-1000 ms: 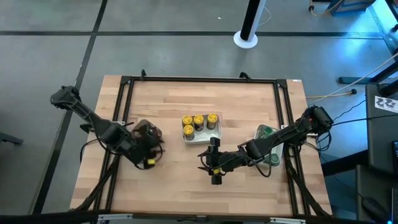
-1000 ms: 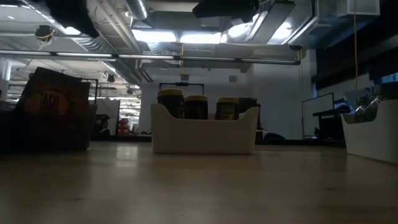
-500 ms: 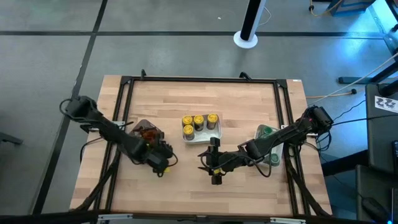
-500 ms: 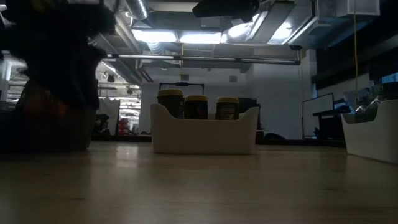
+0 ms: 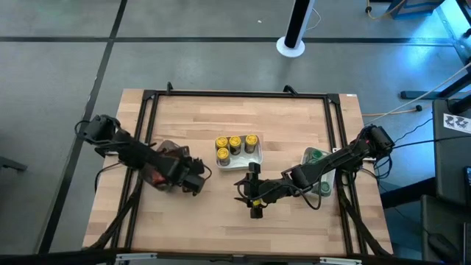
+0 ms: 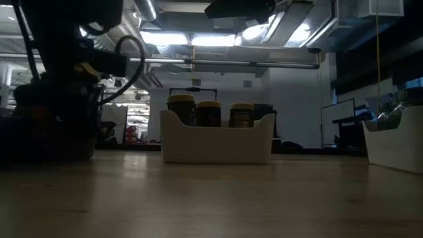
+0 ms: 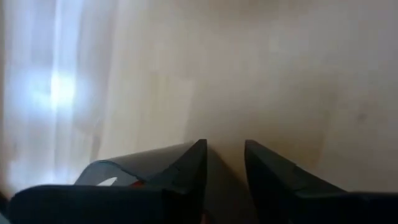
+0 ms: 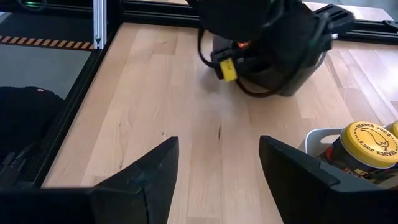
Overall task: Sort spices by type
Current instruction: Adjust the black bin
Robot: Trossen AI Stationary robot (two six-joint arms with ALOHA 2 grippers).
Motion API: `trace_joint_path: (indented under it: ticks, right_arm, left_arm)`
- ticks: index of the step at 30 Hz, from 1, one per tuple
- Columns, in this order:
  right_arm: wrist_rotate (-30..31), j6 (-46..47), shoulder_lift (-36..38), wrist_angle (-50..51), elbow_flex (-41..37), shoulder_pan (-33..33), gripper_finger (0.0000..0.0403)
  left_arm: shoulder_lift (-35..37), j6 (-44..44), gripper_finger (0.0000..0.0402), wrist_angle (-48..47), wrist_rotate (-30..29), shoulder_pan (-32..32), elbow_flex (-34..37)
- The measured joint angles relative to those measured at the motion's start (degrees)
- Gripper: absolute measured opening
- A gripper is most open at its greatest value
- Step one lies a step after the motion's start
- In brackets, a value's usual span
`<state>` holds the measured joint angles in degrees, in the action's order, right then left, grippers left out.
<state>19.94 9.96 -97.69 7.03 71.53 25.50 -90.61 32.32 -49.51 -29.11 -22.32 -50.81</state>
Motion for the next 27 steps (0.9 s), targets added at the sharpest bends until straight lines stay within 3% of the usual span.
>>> trace_joint_path:
  ticks: [21,27]
  right_arm:
    - [0.0,0.02,0.0,0.44,0.0,0.0,0.0222]
    - [0.02,0.07,0.0,-0.56,0.0,0.0,0.0222]
  left_arm:
    - [0.4,7.93,0.009,-9.09,-0.8,6.54,3.42]
    - [2.84,4.25,0.0074,-11.61,-1.58,5.83,-1.46]
